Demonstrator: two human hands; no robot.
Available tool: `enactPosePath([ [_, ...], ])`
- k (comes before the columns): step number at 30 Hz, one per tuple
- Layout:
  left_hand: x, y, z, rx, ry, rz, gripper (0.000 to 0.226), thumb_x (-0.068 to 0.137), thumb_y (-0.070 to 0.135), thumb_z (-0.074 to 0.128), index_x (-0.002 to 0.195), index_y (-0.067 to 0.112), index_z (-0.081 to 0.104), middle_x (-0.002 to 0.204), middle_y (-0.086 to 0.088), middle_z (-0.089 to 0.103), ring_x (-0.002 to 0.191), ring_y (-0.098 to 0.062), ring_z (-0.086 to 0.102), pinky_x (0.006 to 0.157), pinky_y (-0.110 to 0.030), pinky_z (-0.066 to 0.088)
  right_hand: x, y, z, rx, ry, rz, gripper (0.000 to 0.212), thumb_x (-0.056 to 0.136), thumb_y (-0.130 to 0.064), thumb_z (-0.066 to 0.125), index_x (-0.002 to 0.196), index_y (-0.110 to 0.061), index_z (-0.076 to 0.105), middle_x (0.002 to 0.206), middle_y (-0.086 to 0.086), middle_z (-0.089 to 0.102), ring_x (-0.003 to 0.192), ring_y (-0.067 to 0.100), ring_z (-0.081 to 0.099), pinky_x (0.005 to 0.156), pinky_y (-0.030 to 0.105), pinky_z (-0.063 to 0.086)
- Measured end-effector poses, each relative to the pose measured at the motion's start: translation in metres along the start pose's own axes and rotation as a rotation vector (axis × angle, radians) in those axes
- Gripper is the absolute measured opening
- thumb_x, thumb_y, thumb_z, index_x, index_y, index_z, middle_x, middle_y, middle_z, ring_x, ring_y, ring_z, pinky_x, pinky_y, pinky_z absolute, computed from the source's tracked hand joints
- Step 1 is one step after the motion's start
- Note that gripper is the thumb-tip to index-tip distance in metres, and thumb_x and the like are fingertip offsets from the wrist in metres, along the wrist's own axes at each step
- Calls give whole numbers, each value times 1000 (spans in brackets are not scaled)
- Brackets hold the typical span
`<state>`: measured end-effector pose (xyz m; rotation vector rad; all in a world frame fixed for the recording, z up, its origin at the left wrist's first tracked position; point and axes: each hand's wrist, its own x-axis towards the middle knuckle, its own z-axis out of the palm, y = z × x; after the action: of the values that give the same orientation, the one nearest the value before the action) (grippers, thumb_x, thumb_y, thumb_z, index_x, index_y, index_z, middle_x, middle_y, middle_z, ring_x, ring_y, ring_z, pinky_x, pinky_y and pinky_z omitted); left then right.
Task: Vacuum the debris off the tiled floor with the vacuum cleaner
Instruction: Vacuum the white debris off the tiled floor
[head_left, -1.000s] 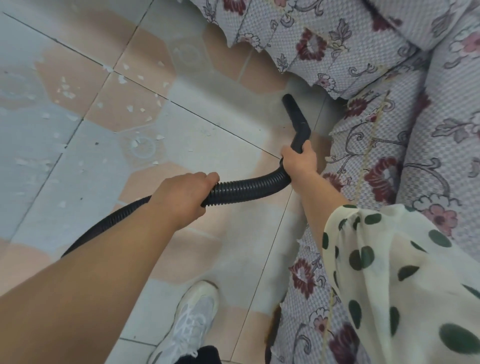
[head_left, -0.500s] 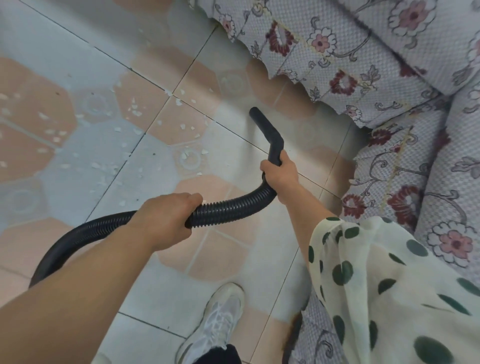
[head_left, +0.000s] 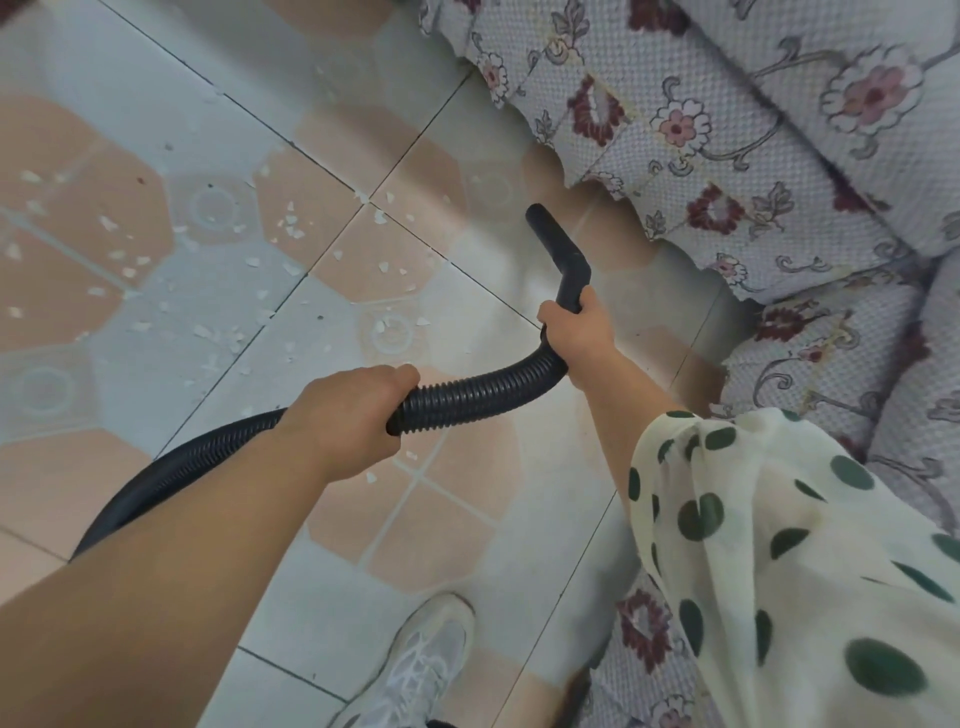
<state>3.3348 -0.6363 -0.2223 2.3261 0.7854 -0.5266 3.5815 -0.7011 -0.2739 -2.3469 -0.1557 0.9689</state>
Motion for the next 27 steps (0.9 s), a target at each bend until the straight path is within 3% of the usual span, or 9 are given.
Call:
enactPosePath([
  [6,14,-10,-7,-57,58,-39,22,82,17,56,91,24,38,78,6,47,68,-19,48,51,-28,30,28,-37,14,-86,-39,-100,33,85,-17,57,116,-11,47,91,3,52,80,23,53,64,33,48],
  [11,19,-22,-9,-87,87,-73,24,81,14,57,94,23,40,79,6,48,69,-19,49,50,-27,29,39,-61,28,-175,-94,-152,46,86,-20,58,129,-13,44,103,7,56,91,27,58,80,40,56],
  [20,1,-19,-3,-82,21,-26,24,82,14,55,90,26,36,78,7,46,70,-17,49,54,-28,32,12,-38,17,-158,-105,-96,44,86,-18,58,128,-13,46,98,6,55,81,25,55,58,29,46],
  [25,-28,-29,-4,-52,-63,-14,20,77,18,58,84,26,41,76,7,48,68,-14,48,51,-26,30,-20,-22,24,-170,-202,-104,34,82,-19,60,114,-13,48,95,8,53,78,26,54,63,32,49],
  [27,-41,-34,-3,-41,-80,-11,21,76,19,57,81,29,39,75,7,48,69,-13,48,51,-25,30,-32,-18,30,-174,-224,-94,38,82,-20,60,117,-14,48,95,8,53,77,25,54,63,33,50],
])
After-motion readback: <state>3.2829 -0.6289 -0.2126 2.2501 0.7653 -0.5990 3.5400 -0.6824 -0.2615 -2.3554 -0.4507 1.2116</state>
